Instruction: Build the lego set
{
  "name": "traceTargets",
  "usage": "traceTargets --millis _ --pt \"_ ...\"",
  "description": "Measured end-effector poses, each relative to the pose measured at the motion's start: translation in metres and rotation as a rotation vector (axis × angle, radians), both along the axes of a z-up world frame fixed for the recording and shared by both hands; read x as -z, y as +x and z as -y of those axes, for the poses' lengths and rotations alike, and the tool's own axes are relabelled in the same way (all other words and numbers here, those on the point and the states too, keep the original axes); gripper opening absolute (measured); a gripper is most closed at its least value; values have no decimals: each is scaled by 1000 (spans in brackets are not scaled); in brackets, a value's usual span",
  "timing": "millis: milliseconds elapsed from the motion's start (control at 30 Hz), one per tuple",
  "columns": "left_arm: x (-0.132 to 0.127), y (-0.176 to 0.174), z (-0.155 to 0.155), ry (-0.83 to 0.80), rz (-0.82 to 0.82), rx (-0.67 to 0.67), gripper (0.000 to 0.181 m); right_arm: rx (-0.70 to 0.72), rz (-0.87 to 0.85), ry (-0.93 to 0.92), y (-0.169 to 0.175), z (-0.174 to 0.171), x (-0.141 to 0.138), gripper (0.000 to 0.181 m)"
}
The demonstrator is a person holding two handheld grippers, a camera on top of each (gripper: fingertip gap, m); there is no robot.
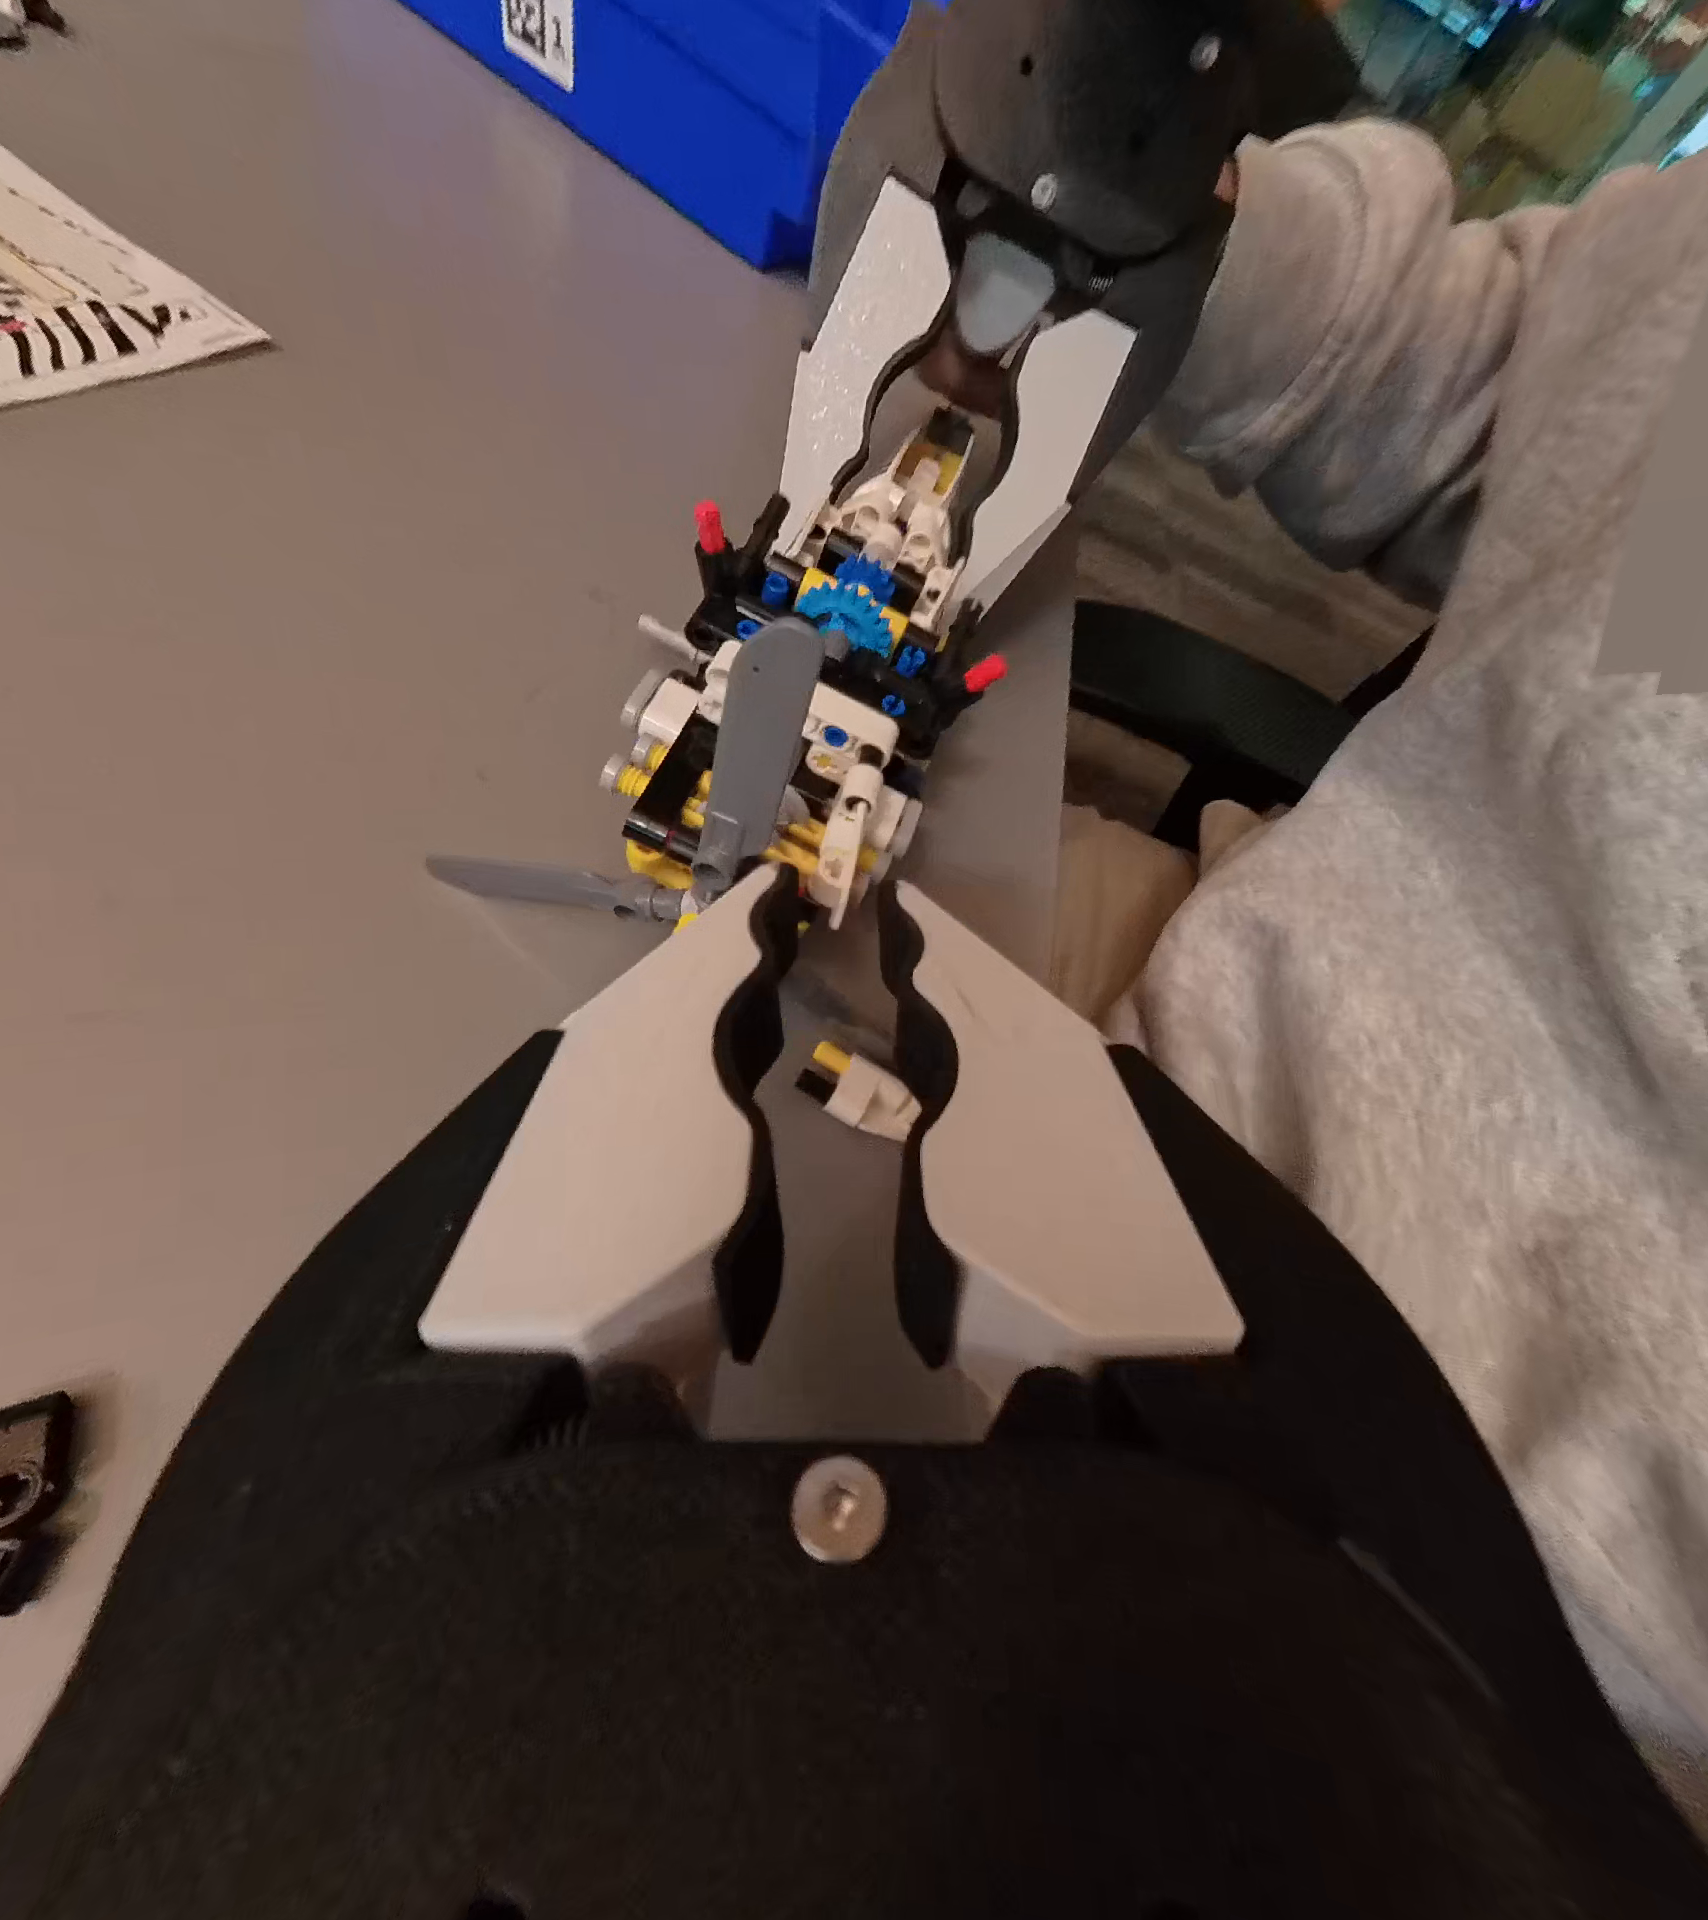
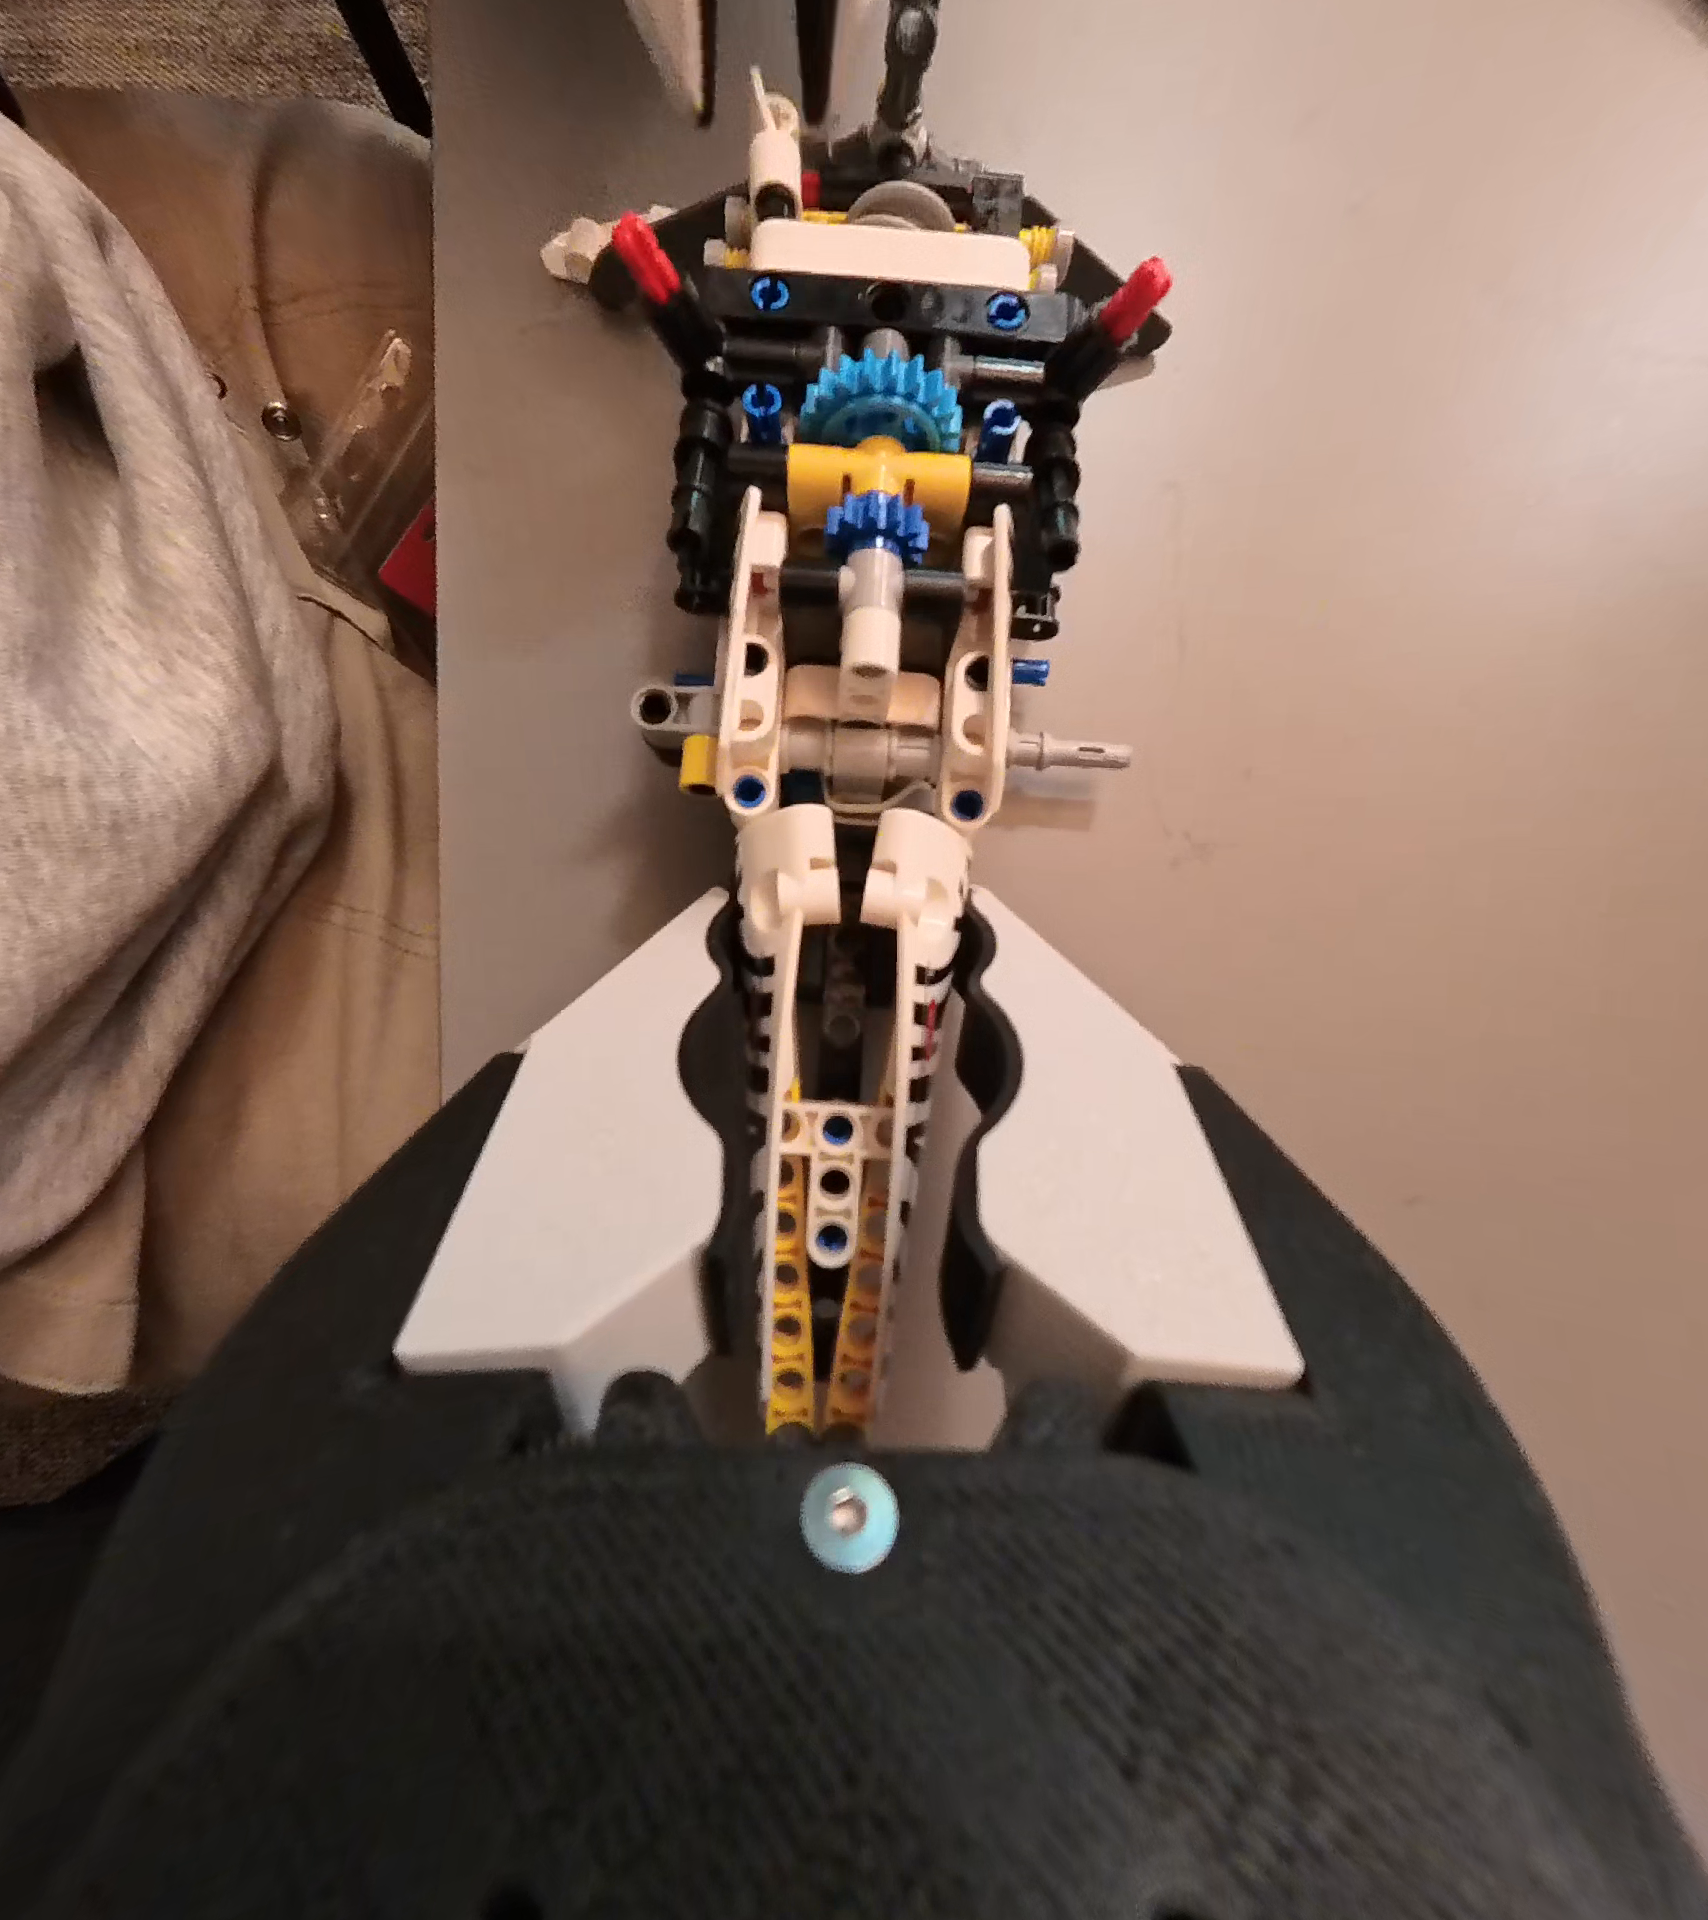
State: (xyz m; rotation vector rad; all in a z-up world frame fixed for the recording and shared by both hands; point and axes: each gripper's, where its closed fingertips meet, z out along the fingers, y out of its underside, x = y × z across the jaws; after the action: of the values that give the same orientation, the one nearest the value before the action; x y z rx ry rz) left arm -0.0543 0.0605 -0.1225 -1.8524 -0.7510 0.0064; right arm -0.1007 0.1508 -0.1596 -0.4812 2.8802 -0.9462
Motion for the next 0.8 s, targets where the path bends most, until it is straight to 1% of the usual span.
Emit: traceTargets --millis 167,267,567,800 --pt "2 1 -3 -6 15 26 12 -9 -4 0 0 0 0 37" --pt "4 0 -3 -14 25 26 6 -14 -5 0 0 0 0 37" --pt "4 1 -3 -20 11 43 5 -27 12 4 0 0 0 37" --pt "3 2 -4 -4 30 68 5 -64 0 33 -2 1 0 37"
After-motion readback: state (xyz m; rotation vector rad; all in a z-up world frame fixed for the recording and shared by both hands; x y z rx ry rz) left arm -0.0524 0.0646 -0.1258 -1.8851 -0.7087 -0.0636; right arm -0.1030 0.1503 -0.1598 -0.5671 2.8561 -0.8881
